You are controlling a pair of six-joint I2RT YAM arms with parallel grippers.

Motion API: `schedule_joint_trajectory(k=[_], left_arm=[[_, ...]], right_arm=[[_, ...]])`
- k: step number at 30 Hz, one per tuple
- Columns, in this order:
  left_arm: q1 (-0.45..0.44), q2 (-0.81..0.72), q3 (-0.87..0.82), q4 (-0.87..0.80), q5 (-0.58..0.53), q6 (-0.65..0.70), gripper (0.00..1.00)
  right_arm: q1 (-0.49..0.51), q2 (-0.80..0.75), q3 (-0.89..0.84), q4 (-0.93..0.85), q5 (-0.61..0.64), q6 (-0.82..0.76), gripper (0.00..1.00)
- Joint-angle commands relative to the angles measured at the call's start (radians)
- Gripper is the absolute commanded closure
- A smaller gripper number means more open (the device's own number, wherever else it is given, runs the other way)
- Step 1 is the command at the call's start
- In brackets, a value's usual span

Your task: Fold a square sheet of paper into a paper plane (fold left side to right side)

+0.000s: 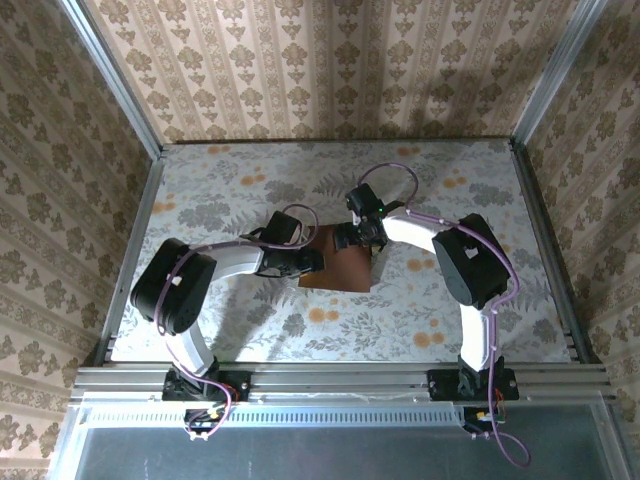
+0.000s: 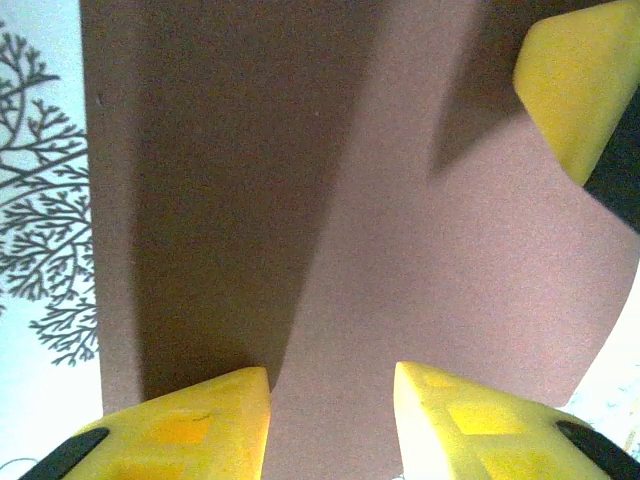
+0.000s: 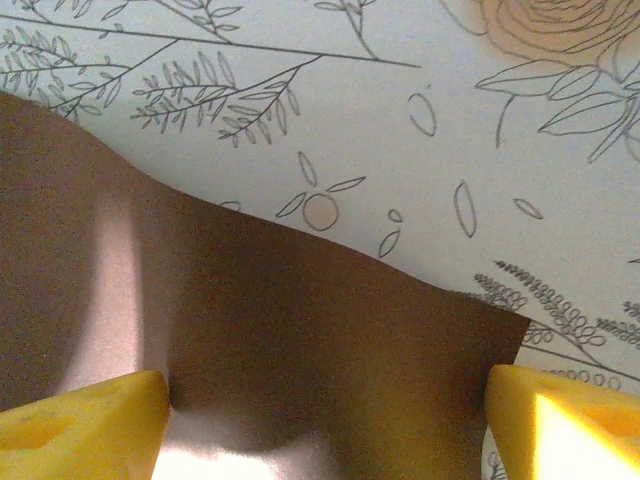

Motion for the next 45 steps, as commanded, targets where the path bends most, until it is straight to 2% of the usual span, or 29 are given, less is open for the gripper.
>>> schedule_joint_trajectory(k=[1,5,11,14,19,22,25,27,30,32,35,39,45], left_arm=[[-0.006,0.027,-0.019,-0.014,0.008,-0.018,0.61],[-0.005,0.016,-0.022,0.008,0.017,-0.023,0.61],[0.008,-0.037,-0.027,0.029,0.028,-0.004,0.56],[0.025,-0.102,-0.040,0.031,0.015,0.027,0.51],[0.086,-0.242,-0.081,0.045,0.006,0.100,0.41],[0.139,-0.328,-0.124,0.102,0.046,0.142,0.34],[0.212,-0.411,-0.177,0.216,0.134,0.186,0.24],[0.244,-0.468,-0.228,0.352,0.225,0.193,0.16],[0.276,-0.526,-0.286,0.530,0.333,0.174,0.05],[0.280,-0.552,-0.298,0.587,0.374,0.178,0.02],[0.277,-0.573,-0.300,0.648,0.444,0.181,0.00],[0.266,-0.563,-0.302,0.774,0.533,0.123,0.00],[0.209,-0.536,-0.271,0.919,0.621,0.056,0.00]], right_arm=[[0.030,-0.025,-0.020,-0.077,-0.058,0.008,0.19],[0.040,-0.056,-0.027,-0.081,-0.110,0.002,0.32],[0.032,-0.109,-0.040,-0.081,-0.184,-0.011,0.60],[0.018,-0.163,-0.067,-0.063,-0.245,-0.022,0.65],[-0.019,-0.285,-0.128,-0.040,-0.342,-0.051,0.67],[-0.059,-0.376,-0.163,-0.043,-0.424,-0.074,0.67],[-0.104,-0.471,-0.197,-0.048,-0.512,-0.091,0.68],[-0.132,-0.536,-0.219,-0.047,-0.580,-0.101,0.70],[-0.150,-0.625,-0.233,-0.051,-0.677,-0.120,0.71],[-0.151,-0.670,-0.233,-0.056,-0.723,-0.128,0.71],[-0.149,-0.718,-0.232,-0.033,-0.802,-0.110,0.72],[-0.119,-0.761,-0.225,0.041,-0.900,-0.067,0.72],[-0.052,-0.775,-0.182,0.106,-0.984,-0.061,0.72]])
